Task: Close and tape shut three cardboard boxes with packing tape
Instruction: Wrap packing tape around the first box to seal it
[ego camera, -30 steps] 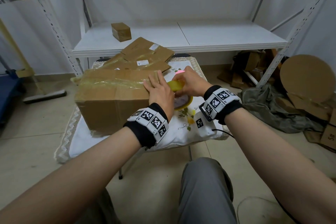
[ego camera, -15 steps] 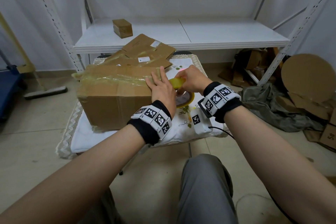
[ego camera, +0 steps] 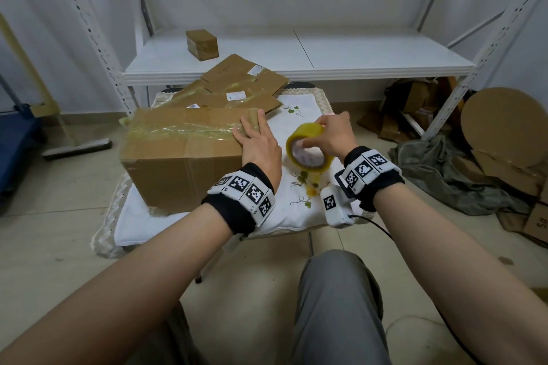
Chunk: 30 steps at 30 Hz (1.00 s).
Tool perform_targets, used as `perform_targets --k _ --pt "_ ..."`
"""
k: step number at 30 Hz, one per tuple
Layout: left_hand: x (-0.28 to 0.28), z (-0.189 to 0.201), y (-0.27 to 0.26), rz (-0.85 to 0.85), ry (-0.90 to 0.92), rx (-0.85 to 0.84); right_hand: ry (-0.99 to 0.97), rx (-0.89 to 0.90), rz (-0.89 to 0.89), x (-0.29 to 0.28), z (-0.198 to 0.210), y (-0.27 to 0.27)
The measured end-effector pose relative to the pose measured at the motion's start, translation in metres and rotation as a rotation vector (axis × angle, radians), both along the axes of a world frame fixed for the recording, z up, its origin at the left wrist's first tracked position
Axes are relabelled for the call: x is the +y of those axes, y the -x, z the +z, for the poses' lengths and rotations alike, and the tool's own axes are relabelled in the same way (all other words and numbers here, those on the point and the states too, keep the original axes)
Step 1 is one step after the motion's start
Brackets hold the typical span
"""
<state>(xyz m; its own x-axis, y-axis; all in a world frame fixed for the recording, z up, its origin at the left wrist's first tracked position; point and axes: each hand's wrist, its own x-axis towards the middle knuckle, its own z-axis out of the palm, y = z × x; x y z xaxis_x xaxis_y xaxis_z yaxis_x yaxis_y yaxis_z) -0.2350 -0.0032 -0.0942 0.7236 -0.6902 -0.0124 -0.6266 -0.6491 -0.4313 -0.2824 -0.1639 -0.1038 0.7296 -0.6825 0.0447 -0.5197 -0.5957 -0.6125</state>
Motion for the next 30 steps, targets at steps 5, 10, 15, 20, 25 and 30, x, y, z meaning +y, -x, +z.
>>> perform_targets --k 5,10,15,20,25,30 --pt "0.002 -0.002 -0.002 -0.005 -0.001 0.0 0.22 0.076 -0.019 0.009 -0.012 -0.012" --pt "0.003 0.004 -0.002 0.001 0.071 0.064 0.138 0.405 0.119 0.015 -0.027 -0.008" --pt "0.006 0.028 0.004 0.017 0.159 0.177 0.017 0.271 0.09 0.015 -0.024 -0.004" --pt "0.005 0.041 -0.002 -0.109 0.283 0.134 -0.352 -0.145 0.116 0.03 -0.007 -0.017" --pt "0.004 0.037 -0.006 -0.074 0.355 0.106 -0.683 -0.213 0.269 0.059 0.01 -0.018" --pt "-0.001 0.028 -0.013 -0.008 0.428 0.088 -0.79 -0.191 0.265 0.065 0.01 -0.022"
